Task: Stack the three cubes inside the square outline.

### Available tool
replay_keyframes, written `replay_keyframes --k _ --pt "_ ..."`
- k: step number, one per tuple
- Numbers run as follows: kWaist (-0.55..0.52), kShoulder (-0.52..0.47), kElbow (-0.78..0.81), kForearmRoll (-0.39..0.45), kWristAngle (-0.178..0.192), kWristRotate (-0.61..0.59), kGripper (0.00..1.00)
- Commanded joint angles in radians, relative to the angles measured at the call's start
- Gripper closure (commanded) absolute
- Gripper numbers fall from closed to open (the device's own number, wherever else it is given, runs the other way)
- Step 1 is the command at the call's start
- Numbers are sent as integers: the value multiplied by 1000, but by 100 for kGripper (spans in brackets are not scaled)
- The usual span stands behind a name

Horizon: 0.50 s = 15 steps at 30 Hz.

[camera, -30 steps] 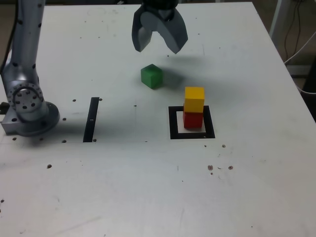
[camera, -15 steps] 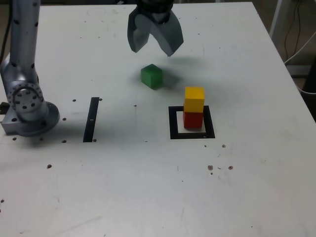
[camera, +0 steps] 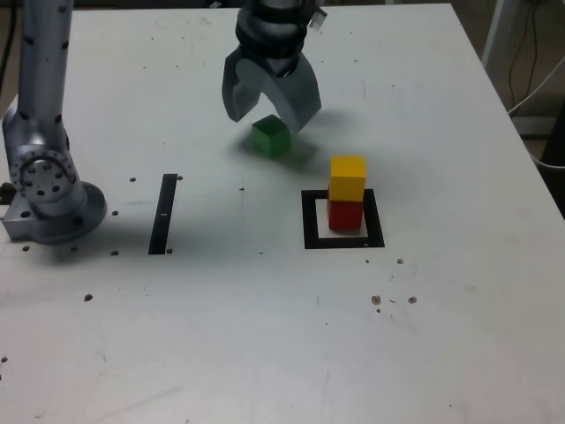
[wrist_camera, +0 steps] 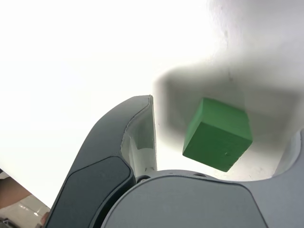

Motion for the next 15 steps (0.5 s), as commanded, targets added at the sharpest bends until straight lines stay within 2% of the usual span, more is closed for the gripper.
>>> replay_keyframes --k 1,9,15 --pt "-12 -7 15 -11 0 -8 2" --pt "-51 -7 56 -46 11 -35 5" --pt "-71 -5 64 -57 44 -71 15"
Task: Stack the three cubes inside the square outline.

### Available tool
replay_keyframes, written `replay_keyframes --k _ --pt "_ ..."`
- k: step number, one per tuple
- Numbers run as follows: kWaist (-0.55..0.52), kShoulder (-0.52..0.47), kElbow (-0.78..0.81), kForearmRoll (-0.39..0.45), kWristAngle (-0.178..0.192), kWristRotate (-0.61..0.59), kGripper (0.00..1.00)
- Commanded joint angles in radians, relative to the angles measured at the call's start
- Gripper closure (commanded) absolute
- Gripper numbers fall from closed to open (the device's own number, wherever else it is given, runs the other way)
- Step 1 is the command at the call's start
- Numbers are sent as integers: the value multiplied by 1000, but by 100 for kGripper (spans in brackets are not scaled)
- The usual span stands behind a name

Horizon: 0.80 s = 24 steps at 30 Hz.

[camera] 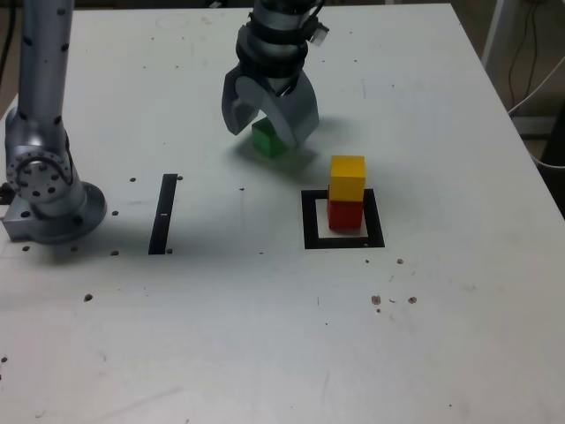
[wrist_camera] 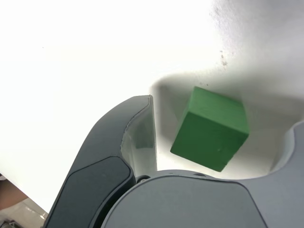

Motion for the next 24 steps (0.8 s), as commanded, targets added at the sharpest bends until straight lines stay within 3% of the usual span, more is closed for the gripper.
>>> replay_keyframes --k 1,8,12,24 --pt "-3 -5 1 -5 18 -17 19" --pt "-12 -5 -4 -16 42 -45 46" --pt "-37 -5 -4 -22 48 -55 57" --pt "-77 -7 1 -18 59 -91 64"
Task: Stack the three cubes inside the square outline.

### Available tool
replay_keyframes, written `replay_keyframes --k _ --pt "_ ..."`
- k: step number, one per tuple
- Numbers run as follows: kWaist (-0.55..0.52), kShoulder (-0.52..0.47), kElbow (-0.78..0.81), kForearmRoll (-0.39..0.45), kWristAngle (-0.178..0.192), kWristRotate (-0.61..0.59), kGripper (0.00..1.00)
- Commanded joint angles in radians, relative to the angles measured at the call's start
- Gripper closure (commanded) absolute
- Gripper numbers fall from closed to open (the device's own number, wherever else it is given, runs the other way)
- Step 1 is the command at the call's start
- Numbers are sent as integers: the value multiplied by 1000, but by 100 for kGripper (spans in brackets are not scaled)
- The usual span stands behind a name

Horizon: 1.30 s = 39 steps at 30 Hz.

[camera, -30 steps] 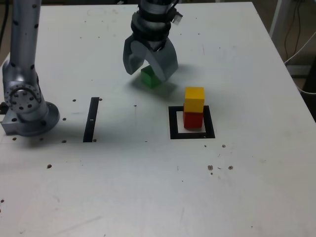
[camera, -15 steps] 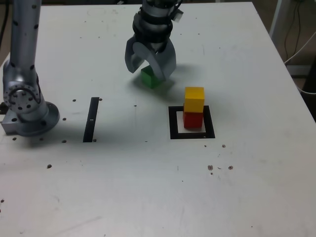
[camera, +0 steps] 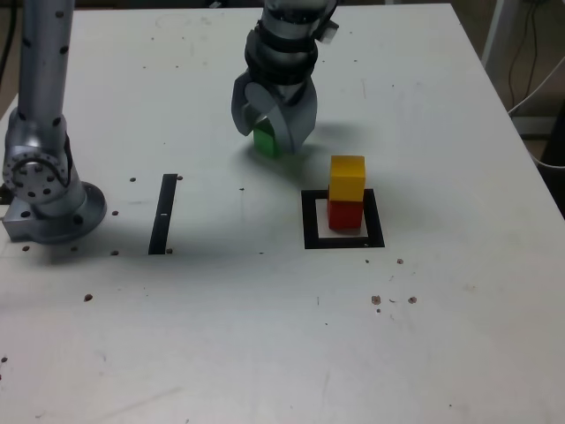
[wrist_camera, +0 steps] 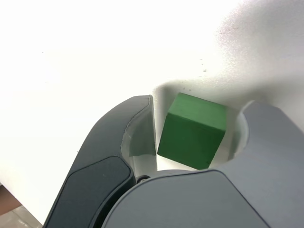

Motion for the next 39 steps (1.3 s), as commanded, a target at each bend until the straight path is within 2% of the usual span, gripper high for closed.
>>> replay_keyframes --k 1,23,29,39 --pt "-2 -7 2 4 4 -5 64" --pt "-3 -15 -21 37 11 -39 67" --pt "-27 -29 -109 141 -2 -64 67" --pt "-85 -46 -326 363 -79 -116 67"
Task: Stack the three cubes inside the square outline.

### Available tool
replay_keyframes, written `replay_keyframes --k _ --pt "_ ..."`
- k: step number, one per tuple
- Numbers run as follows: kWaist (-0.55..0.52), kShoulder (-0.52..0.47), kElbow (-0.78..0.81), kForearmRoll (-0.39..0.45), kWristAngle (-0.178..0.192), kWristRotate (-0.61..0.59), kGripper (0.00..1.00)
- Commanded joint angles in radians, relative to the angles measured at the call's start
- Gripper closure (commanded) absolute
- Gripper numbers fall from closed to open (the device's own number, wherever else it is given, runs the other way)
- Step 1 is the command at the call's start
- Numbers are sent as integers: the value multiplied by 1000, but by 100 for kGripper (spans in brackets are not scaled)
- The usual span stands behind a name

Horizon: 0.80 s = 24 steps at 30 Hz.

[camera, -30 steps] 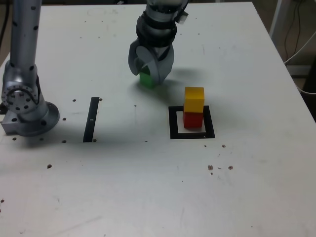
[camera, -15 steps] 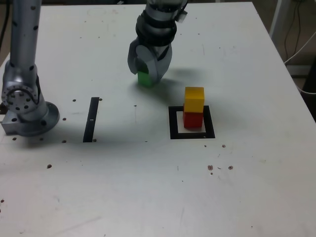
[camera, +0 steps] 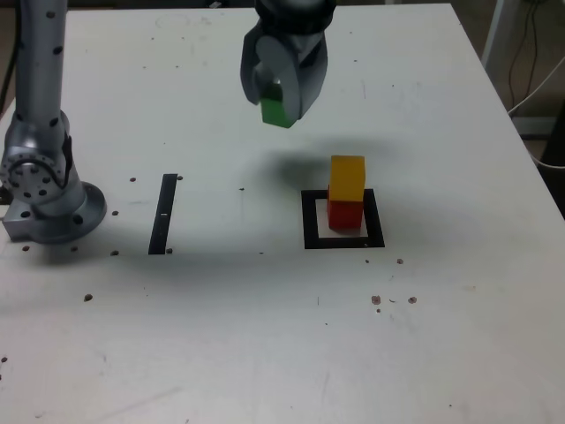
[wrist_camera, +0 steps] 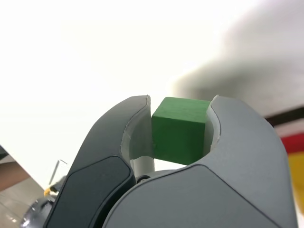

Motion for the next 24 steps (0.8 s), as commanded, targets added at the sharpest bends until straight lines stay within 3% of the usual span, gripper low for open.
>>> replay_keyframes --k 1,15,24 --pt "-13 -8 -30 32 -9 -20 67" --pt "-128 22 -220 205 -44 -233 67" --pt "-185 65 -272 244 -70 -394 67"
